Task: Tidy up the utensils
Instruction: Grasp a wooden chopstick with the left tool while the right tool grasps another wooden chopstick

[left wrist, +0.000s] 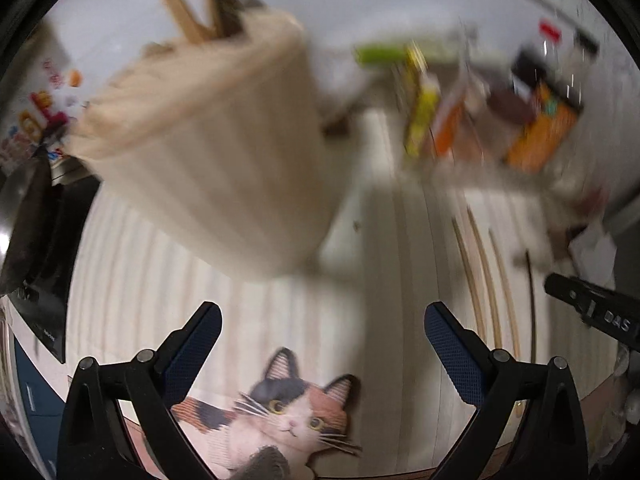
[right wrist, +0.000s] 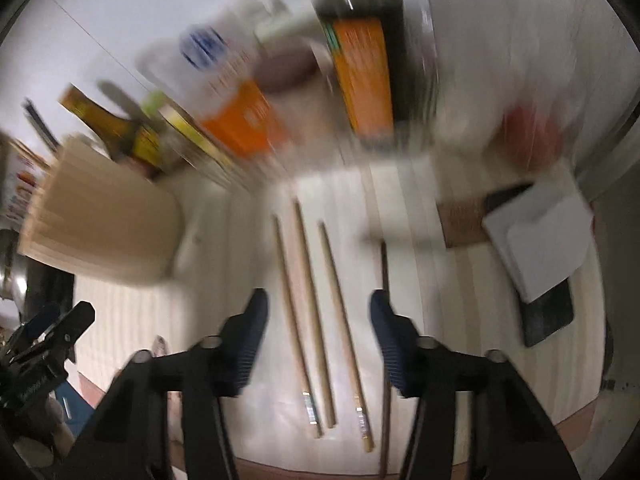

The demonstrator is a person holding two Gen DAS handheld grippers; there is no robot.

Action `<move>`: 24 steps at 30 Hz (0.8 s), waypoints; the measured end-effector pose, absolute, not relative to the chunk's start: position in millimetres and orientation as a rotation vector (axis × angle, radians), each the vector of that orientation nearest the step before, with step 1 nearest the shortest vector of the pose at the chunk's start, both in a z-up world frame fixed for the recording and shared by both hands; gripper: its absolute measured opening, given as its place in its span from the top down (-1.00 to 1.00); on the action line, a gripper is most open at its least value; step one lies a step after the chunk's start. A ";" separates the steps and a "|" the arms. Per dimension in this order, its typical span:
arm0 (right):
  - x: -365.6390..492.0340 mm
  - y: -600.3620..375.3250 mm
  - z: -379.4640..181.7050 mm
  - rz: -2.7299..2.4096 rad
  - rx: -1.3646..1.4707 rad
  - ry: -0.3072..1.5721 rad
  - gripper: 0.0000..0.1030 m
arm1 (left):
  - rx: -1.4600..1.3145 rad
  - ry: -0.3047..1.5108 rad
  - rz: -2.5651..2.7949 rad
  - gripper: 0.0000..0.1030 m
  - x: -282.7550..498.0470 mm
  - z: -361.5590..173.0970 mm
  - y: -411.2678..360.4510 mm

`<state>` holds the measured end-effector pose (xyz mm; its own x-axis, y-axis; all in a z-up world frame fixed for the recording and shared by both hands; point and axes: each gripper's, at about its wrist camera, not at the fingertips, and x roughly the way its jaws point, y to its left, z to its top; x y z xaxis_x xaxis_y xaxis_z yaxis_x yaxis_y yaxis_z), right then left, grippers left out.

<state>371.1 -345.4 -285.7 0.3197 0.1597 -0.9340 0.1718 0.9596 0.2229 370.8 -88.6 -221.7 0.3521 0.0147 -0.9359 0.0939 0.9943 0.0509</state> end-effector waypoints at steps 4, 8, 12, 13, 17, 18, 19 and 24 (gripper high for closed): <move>387.1 -343.4 -325.2 0.003 0.288 1.321 0.23 | 0.153 1.267 -0.061 -1.00 376.0 -247.6 -110.2; 397.8 -335.0 -357.1 0.025 0.226 1.405 0.56 | 0.141 1.307 -0.095 -0.99 385.2 -262.2 -133.5; 393.4 -350.1 -356.3 0.001 0.229 1.398 0.83 | 0.085 1.337 -0.149 -0.95 398.2 -274.2 -157.7; 392.1 -356.7 -355.6 -0.011 0.244 1.399 0.84 | 0.069 1.348 -0.162 -0.89 401.5 -276.6 -163.2; 385.3 -383.0 -353.2 -0.051 0.314 1.403 0.85 | 0.025 1.406 -0.207 -0.34 416.3 -294.9 -185.0; 384.2 -387.2 -352.9 -0.054 0.325 1.403 0.85 | 0.025 1.412 -0.209 -0.20 419.5 -299.0 -189.5; 383.2 -390.8 -352.9 -0.058 0.336 1.405 0.85 | 0.028 1.419 -0.214 -0.14 422.7 -303.5 -194.3; 378.4 -403.4 -354.0 -0.064 0.393 1.411 0.85 | 0.080 1.416 -0.225 0.63 429.4 -317.9 -211.1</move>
